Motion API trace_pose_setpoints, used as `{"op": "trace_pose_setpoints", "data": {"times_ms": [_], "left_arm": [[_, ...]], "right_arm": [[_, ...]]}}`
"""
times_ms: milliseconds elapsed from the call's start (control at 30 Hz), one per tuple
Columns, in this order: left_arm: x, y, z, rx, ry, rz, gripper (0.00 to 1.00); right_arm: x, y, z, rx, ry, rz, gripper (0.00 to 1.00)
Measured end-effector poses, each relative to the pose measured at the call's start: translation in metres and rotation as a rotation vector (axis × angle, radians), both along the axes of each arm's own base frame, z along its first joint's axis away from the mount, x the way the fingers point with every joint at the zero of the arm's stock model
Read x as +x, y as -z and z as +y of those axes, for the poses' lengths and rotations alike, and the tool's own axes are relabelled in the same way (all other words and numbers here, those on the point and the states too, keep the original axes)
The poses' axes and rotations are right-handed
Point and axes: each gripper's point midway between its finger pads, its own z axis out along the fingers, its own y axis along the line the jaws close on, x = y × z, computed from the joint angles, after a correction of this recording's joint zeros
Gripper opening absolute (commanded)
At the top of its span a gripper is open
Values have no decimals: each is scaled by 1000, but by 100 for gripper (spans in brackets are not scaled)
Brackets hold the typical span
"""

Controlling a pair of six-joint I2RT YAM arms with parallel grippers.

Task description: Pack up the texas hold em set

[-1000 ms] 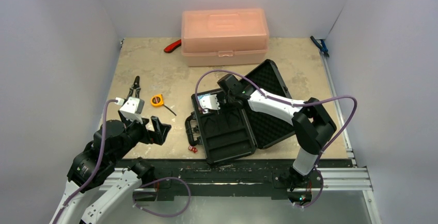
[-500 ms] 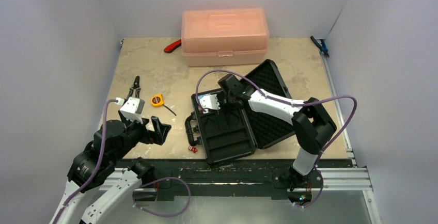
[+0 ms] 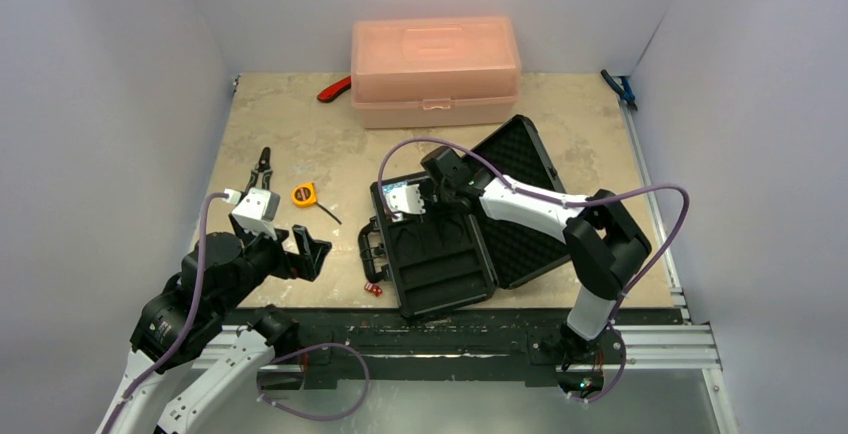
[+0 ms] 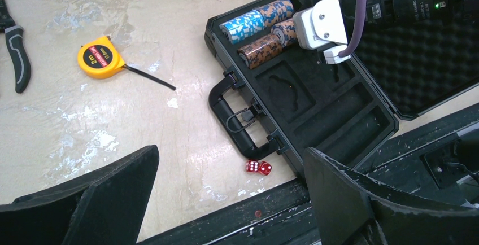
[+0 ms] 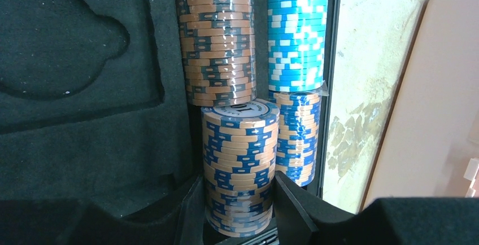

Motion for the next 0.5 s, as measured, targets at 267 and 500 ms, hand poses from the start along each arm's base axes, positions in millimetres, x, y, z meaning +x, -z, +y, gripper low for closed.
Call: {"op": "trace_pose_setpoints", "data": {"times_ms": [267,500], "left_arm": [[0,0,0,0,0,0,100],[0,0,0,0,0,0,100]], "right_arm": [[5,-4,6,13,2,-42,73],[5,-7,7,17,3,-54,74]]}}
